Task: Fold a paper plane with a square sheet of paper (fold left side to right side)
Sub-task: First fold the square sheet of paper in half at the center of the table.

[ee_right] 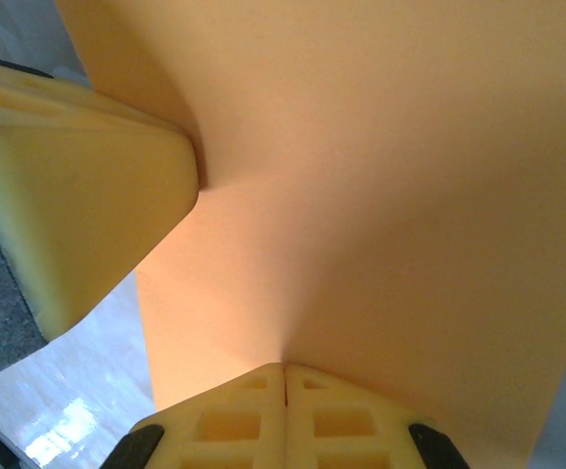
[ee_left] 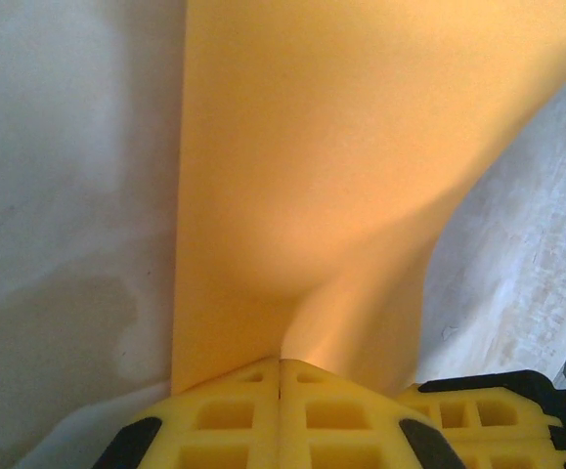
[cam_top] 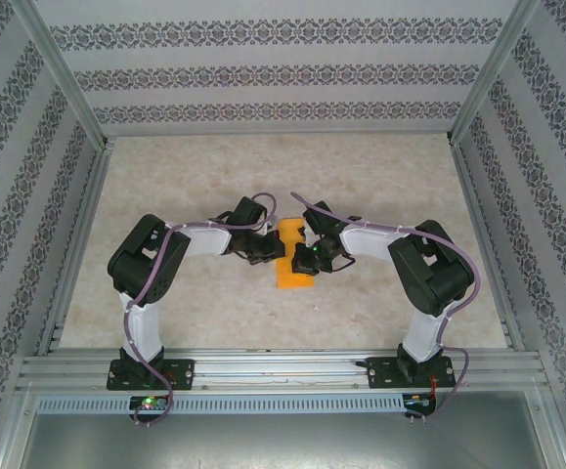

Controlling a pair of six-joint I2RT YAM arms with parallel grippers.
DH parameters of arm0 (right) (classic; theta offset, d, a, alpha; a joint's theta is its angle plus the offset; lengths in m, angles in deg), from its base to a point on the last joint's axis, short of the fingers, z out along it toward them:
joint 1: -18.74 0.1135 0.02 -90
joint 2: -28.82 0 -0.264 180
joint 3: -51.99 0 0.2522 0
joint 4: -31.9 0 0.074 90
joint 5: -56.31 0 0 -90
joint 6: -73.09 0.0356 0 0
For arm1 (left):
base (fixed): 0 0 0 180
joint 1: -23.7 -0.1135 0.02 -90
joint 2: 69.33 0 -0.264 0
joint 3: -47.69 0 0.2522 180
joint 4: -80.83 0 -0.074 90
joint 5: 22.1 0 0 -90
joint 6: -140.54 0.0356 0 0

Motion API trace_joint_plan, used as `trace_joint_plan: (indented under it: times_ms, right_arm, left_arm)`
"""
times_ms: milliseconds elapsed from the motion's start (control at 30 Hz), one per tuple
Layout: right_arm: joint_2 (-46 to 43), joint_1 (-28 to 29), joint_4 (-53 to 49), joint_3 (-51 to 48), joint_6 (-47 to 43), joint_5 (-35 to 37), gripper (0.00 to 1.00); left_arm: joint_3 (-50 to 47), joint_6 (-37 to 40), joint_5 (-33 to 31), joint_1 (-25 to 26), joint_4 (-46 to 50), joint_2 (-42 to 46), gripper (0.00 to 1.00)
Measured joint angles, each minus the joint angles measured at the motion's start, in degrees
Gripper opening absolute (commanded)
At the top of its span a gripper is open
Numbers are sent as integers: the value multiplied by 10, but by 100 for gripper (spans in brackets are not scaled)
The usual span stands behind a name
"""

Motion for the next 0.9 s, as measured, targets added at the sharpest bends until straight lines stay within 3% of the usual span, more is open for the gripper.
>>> trace_joint_plan:
  times_ms: [600,900]
  right_arm:
    - [2,0,12,1,-5,5,0]
    - [2,0,12,1,-7,6,0]
  left_arm:
    - [38,46,1,-53,-5,-28,5]
    - [51,61,-30,-76,-6,-33,5]
